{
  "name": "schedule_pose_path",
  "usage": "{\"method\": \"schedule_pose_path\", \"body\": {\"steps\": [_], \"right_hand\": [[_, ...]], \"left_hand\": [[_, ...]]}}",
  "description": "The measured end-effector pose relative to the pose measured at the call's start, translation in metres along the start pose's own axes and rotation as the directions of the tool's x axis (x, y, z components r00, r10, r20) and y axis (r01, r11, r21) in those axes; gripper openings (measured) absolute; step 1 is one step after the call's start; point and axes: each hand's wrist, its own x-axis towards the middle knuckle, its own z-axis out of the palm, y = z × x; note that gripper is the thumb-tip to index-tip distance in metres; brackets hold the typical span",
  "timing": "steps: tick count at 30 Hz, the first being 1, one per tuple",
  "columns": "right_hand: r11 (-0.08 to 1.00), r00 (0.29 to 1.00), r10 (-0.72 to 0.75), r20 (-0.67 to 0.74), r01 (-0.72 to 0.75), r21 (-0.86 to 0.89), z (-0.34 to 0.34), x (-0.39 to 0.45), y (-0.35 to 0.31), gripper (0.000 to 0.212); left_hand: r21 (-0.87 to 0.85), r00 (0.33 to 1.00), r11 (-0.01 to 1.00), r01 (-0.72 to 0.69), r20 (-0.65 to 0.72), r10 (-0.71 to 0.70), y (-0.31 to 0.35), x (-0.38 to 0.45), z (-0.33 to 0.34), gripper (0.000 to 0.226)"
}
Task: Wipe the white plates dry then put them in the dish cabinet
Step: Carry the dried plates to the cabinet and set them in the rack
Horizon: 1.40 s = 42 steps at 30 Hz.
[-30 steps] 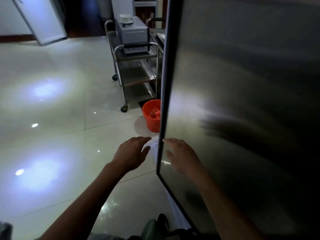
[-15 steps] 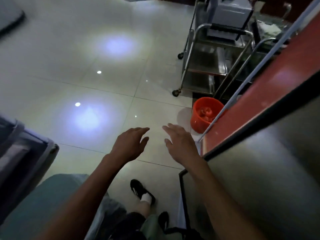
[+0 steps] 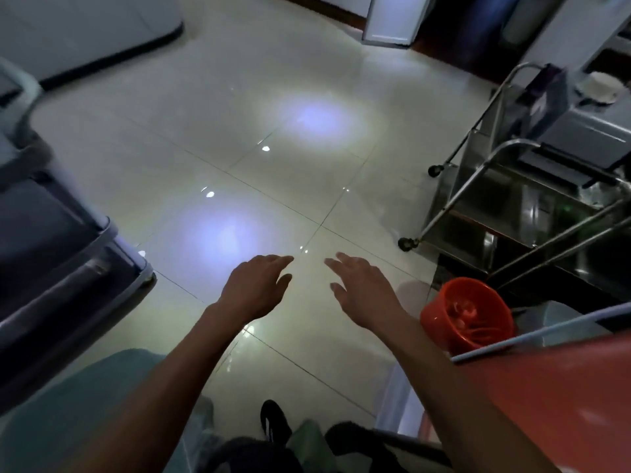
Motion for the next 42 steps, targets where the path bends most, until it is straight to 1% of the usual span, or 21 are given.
{"method": "schedule_pose_path", "body": {"steps": [3, 10, 14, 19, 23, 27, 30, 32, 35, 40, 42], "right_hand": [[0.999, 0.999, -0.046, 0.026, 0.046, 0.022, -0.004, 0.033, -0.011, 0.051], [0.980, 0.978, -0.191, 0.081, 0.185, 0.080, -0.005, 0.118, -0.041, 0.052], [0.957, 0.957, -0.279, 0.079, 0.270, 0.103, -0.011, 0.176, -0.061, 0.052], [0.913, 0.915, -0.396, 0.074, 0.384, 0.135, -0.029, 0.258, -0.088, 0.051], [0.856, 0.857, -0.506, 0.101, 0.484, 0.178, -0.041, 0.322, -0.121, 0.051], [0.780, 0.772, -0.621, 0.134, 0.592, 0.203, -0.044, 0.365, -0.171, 0.051], [0.713, 0.694, -0.700, 0.167, 0.664, 0.228, -0.042, 0.385, -0.214, 0.051], [0.666, 0.641, -0.746, 0.181, 0.708, 0.237, -0.038, 0.399, -0.244, 0.051], [0.611, 0.581, -0.791, 0.188, 0.750, 0.252, -0.031, 0.419, -0.289, 0.051], [0.561, 0.520, -0.827, 0.213, 0.788, 0.253, -0.026, 0.453, -0.360, 0.050], [0.549, 0.505, -0.833, 0.225, 0.801, 0.239, -0.028, 0.467, -0.387, 0.050]], "left_hand": [[0.011, 0.998, 0.998, 0.062, 0.000, -0.062, -0.027, 0.006, -0.013, 0.045], [-0.029, 0.972, 0.972, 0.233, -0.029, -0.234, -0.090, 0.019, -0.032, 0.046], [-0.030, 0.944, 0.946, 0.321, -0.062, -0.323, -0.124, 0.042, -0.048, 0.047], [-0.047, 0.888, 0.894, 0.446, -0.103, -0.448, -0.162, 0.080, -0.078, 0.046], [-0.094, 0.803, 0.817, 0.569, -0.148, -0.577, -0.195, 0.094, -0.097, 0.044], [-0.151, 0.700, 0.720, 0.678, -0.168, -0.694, -0.226, 0.080, -0.106, 0.042], [-0.206, 0.609, 0.639, 0.741, -0.192, -0.769, -0.247, 0.065, -0.112, 0.039], [-0.253, 0.549, 0.585, 0.770, -0.205, -0.811, -0.265, 0.058, -0.115, 0.037], [-0.308, 0.472, 0.511, 0.803, -0.197, -0.859, -0.294, 0.051, -0.117, 0.046], [-0.402, 0.389, 0.445, 0.801, -0.217, -0.896, -0.358, 0.044, -0.133, 0.046], [-0.424, 0.370, 0.436, 0.794, -0.232, -0.900, -0.384, 0.042, -0.144, 0.045]]}}
